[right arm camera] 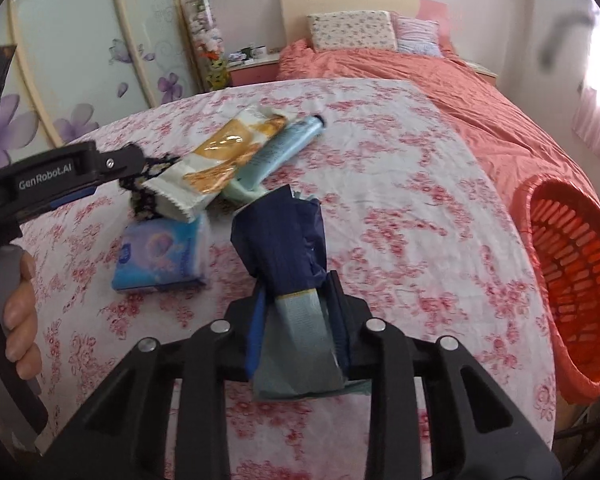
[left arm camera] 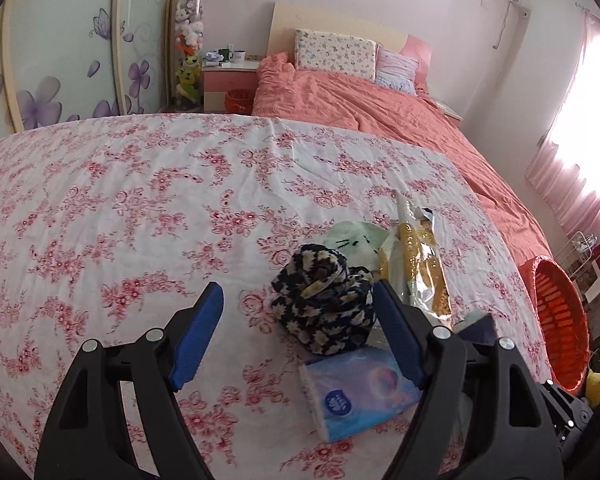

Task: Collect trash
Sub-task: 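Grasp the daisy-print scrunchie with left tool while right grasps the navy cloth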

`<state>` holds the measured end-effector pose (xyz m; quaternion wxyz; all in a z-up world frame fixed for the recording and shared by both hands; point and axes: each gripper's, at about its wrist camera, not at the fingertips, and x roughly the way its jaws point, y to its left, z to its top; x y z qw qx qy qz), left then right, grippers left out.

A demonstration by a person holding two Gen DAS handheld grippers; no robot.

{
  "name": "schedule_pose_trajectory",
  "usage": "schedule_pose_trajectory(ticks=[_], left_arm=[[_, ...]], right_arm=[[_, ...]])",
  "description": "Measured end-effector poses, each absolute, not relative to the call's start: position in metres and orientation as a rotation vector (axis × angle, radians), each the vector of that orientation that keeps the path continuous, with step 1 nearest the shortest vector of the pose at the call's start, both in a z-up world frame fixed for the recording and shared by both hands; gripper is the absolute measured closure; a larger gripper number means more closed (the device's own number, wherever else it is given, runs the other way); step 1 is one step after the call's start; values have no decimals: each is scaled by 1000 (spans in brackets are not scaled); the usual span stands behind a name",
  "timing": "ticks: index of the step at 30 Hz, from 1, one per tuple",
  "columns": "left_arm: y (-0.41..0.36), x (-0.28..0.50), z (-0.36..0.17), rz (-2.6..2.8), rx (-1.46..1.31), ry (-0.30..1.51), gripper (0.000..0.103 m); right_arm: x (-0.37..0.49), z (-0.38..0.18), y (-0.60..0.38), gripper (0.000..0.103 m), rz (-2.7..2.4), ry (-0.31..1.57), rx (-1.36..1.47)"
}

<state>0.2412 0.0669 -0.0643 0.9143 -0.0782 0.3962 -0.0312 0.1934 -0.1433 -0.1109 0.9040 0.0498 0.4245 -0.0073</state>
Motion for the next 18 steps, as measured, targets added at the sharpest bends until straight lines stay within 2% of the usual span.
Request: schedule_pose_trajectory(ticks=[2, 4, 5, 6, 7, 8, 9, 18], left_arm=[[64, 245, -67, -52, -153, 824, 27], [61, 248, -70, -49, -147, 833, 36], [59, 250, -73, -51, -139, 844, 47], [58, 253, -76, -54, -128, 859, 62], [58, 253, -79, -59, -120, 870, 69], [58, 253, -81, -63, -119, 872, 81], [60, 251, -80, -65, -120, 869, 87], [114, 221, -61, 11, -126, 806, 89]], right_arm=[[192, -111, -151, 75, -34, 875, 123], [193, -112, -157, 75, -44, 877, 135], [193, -112, -159, 75, -45, 876, 137], [193, -112, -159, 75, -47, 876, 137], [192, -112, -160, 75, -48, 874, 136], [192, -111, -160, 75, -49, 872, 136], [192, -111, -160, 75, -49, 870, 136], [203, -109, -168, 75, -102, 856, 156]])
